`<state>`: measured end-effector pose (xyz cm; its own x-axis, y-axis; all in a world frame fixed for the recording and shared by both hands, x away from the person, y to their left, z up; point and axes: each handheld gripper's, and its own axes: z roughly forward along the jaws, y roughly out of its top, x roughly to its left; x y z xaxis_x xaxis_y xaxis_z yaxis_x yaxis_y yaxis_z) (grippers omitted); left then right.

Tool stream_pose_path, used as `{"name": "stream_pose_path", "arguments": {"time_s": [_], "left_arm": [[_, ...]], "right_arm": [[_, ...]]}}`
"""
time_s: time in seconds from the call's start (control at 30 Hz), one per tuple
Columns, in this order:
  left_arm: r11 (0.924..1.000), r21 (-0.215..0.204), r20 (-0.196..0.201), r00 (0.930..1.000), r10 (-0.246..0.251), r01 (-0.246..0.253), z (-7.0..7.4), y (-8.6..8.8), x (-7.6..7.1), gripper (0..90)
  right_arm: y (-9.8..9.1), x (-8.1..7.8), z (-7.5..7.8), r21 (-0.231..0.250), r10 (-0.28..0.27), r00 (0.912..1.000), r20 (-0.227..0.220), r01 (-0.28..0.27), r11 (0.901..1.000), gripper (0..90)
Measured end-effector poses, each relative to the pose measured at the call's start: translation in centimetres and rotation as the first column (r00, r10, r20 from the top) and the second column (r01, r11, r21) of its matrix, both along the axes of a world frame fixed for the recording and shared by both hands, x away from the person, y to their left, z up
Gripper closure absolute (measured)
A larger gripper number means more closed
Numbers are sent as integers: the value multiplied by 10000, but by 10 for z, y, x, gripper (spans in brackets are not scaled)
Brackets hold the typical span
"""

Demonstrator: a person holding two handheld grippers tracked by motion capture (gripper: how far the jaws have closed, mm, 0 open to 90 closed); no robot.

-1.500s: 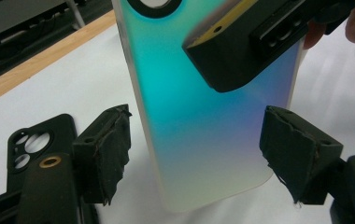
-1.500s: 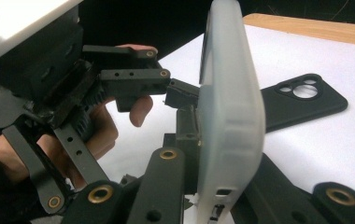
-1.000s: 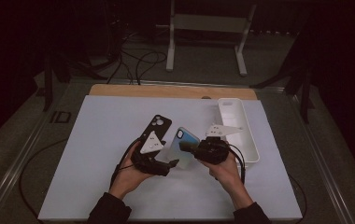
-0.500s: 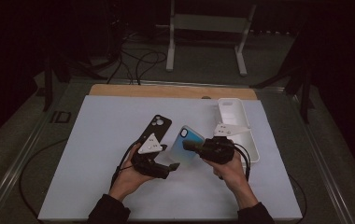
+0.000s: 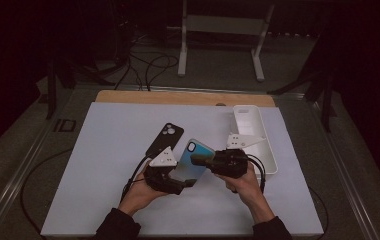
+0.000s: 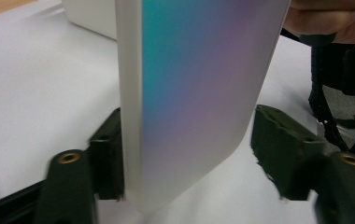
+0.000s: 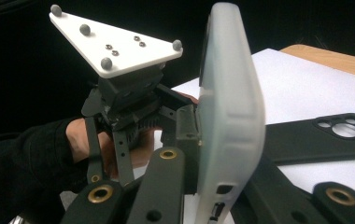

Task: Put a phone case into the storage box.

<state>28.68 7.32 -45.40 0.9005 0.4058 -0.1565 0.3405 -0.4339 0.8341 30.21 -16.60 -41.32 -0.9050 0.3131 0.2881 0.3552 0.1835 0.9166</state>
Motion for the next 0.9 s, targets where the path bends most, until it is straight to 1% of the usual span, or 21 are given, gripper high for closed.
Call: {"name": "stream_pose_path", "arguments": {"time_s": [0.03,0.1,0.13,0.17,0.2,0.23,0.3,0.33,0.37,0.4,0.47,0.57,0.63,0.7,0.73,0.8,0.83,0.87,0.9], "left_arm": [[10000,76,22,10000,-52,52,0,0,0,382],[9998,133,62,9999,-130,130,-2,1,0,445],[9998,134,63,9999,-153,152,-2,1,0,486],[9998,123,107,9998,-180,179,-2,1,0,508],[9997,112,97,9997,-208,207,-2,1,-1,552],[9996,98,87,9996,-264,264,-3,1,-1,564],[9996,115,111,9996,-277,276,-2,0,-1,622],[9996,115,111,9996,-277,276,-2,0,-1,682],[9997,129,127,9997,-212,210,-2,1,-1,682],[9996,64,46,9997,-259,259,-2,1,0,721],[9995,35,63,9995,-304,303,-2,0,-1,767],[9995,9,78,9994,-323,323,-2,0,-2,798],[9995,27,137,9994,-309,309,-2,-1,-2,801],[9996,58,192,9995,-265,264,-2,-1,-3,804],[9997,83,234,9995,-228,226,-1,-1,-3,805],[9999,53,260,9996,-120,119,-1,1,-3,806],[10000,46,294,9996,14,-16,0,2,-3,806],[10000,39,298,9995,73,-74,0,2,-2,807],[9999,29,297,9994,152,-153,0,3,-2,807]], "right_arm": [[0,0,0,-18,10,10000,44,-10,10000,865],[0,0,0,-228,-69,9998,192,73,9997,854],[0,-1,0,-391,-102,9995,286,113,9992,835],[-1,-1,1,-432,-117,9995,299,130,9990,817],[-1,-1,1,-544,-225,9989,405,247,9982,774],[-1,-1,2,-568,-259,9987,436,283,9980,757],[-2,-1,2,-640,-430,9977,524,464,9969,662],[-2,-1,2,-640,-430,9977,524,464,9969,662],[-1,0,2,-727,-708,9960,546,747,9946,576],[-1,0,1,-751,-867,9948,531,905,9931,534],[0,1,0,-680,-948,9946,419,975,9929,452],[2,1,0,-621,-950,9947,398,973,9933,382],[3,1,0,-603,-962,9948,340,981,9933,364],[5,1,0,-706,-1083,9936,315,1103,9914,326],[6,1,0,-859,-1219,9919,358,1246,9885,280],[7,1,-1,-1085,-1452,9884,442,1492,9828,233],[7,0,-1,-1091,-1491,9878,446,1532,9822,212],[6,0,0,-1107,-1688,9847,432,1727,9787,175],[6,0,0,-1110,-1778,9831,440,1817,9771,170]]}}
